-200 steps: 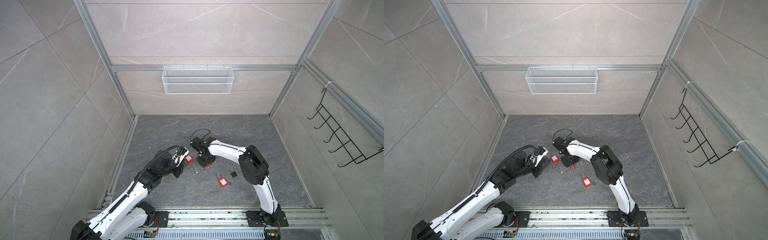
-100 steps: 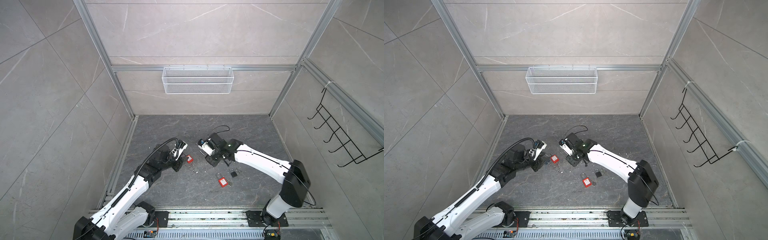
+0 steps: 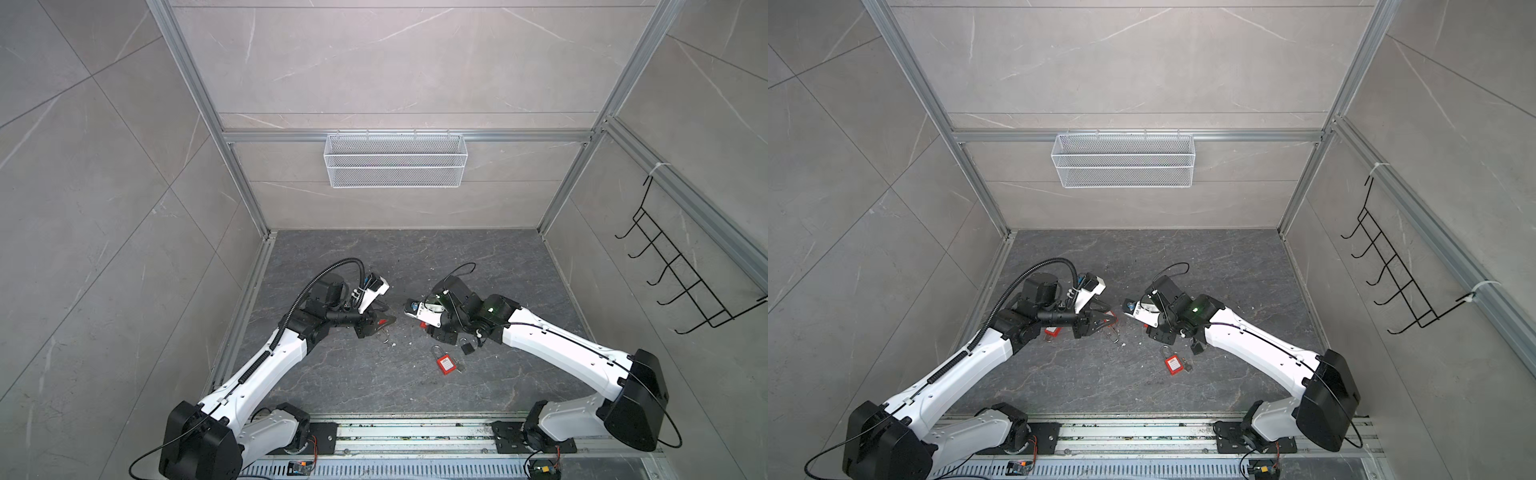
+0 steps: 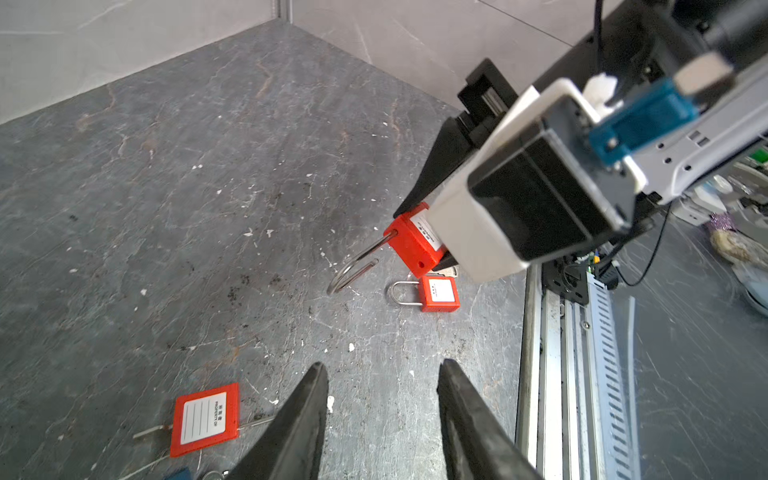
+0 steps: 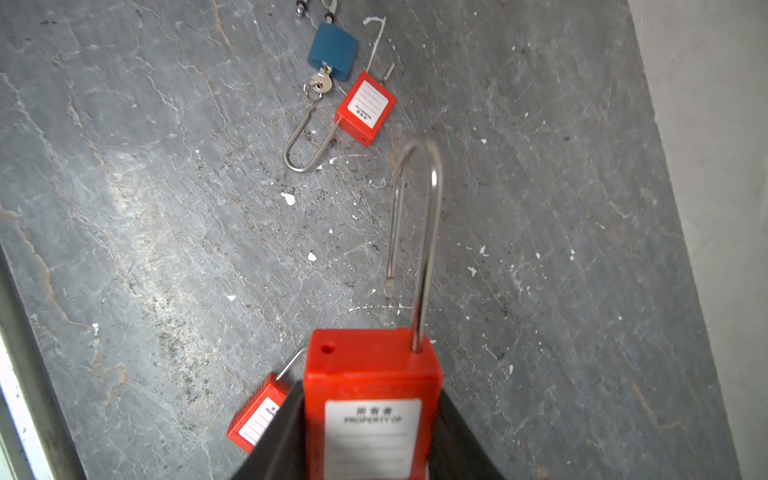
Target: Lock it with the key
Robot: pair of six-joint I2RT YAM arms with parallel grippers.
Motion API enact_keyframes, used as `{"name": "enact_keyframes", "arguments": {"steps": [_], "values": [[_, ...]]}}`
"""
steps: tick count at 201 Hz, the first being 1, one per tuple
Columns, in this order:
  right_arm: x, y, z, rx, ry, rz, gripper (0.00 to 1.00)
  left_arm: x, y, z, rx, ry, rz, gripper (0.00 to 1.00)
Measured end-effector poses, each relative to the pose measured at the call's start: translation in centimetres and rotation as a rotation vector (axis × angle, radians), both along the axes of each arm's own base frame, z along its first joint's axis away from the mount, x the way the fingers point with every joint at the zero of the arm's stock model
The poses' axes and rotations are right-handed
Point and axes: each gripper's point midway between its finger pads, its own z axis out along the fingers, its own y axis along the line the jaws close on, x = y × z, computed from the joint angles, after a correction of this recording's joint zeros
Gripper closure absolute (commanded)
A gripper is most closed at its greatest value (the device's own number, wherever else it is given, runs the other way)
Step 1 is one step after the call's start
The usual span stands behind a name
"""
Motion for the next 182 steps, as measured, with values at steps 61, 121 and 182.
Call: {"name": "enact_keyframes", "arguments": {"steps": [61,121,182], "values": [[-1.7,1.0,0.4,0.033,0.031,0.113,0.68,-1.4,-0.2,-1.9,0.028,-0.138,-0.132,0.54],[-3.2,1.6,1.3,0.075,0.043,0.201,0.69,-1.8,-0.8,-2.8,0.077,-0.273,-0.187,0.54],[-4.3,1.8,1.0,0.061,0.064,0.236,0.68,-1.9,-1.2,-2.2,0.057,-0.336,-0.195,0.66]]}}
